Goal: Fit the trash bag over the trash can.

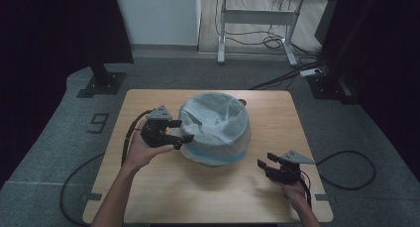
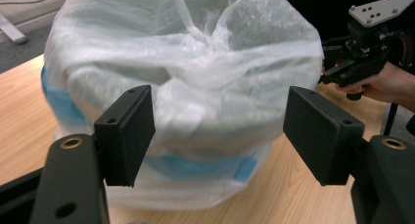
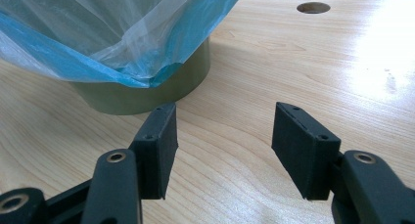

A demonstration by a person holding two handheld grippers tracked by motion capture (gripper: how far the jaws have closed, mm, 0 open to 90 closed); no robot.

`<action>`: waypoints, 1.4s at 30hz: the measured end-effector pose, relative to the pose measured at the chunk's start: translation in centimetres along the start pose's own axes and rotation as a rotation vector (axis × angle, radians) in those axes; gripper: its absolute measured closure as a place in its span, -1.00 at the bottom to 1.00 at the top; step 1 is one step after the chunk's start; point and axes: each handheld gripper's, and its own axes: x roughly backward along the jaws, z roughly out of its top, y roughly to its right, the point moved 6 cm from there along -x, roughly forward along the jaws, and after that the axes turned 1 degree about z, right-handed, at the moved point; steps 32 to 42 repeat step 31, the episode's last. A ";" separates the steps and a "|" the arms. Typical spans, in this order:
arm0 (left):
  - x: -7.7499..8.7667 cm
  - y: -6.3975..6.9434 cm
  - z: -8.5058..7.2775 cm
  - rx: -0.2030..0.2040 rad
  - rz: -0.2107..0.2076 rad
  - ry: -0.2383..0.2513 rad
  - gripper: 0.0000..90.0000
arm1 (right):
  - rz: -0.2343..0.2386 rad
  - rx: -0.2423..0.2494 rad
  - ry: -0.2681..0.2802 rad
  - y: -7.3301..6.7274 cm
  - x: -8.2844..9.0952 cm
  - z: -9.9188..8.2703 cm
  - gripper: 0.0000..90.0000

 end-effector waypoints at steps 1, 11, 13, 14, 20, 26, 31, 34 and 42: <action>0.2 0.0 -0.5 0.008 -0.001 0.007 -0.40 | 0.000 -0.001 0.000 0.0 0.0 0.0 -0.08; 1.2 -0.8 -5.4 0.060 0.030 -0.006 -0.40 | -0.001 -0.004 -0.006 0.1 -0.1 -0.2 -0.08; 1.3 -1.0 -6.2 0.072 0.032 -0.007 -0.40 | -0.002 -0.005 -0.010 0.1 -0.1 -0.2 -0.08; 1.4 -1.1 -6.5 0.076 0.033 -0.008 -0.40 | -0.002 -0.005 -0.011 0.1 -0.1 -0.2 -0.08; 1.4 -1.7 -7.8 0.104 0.037 -0.010 -0.40 | -0.003 -0.005 -0.016 0.1 -0.2 -0.3 -0.08; 1.1 -2.0 -8.0 0.114 0.044 -0.015 -0.41 | 0.001 -0.013 -0.018 0.2 -0.2 -0.3 -0.09; 0.3 -2.1 -8.9 0.123 0.049 -0.037 -0.42 | -0.008 -0.014 -0.012 0.5 -0.2 -0.1 -0.11; 0.3 -2.1 -8.9 0.123 0.049 -0.037 -0.42 | -0.008 -0.014 -0.012 0.5 -0.2 -0.1 -0.11; 0.3 -2.1 -8.9 0.123 0.049 -0.037 -0.42 | -0.008 -0.014 -0.012 0.5 -0.2 -0.1 -0.11</action>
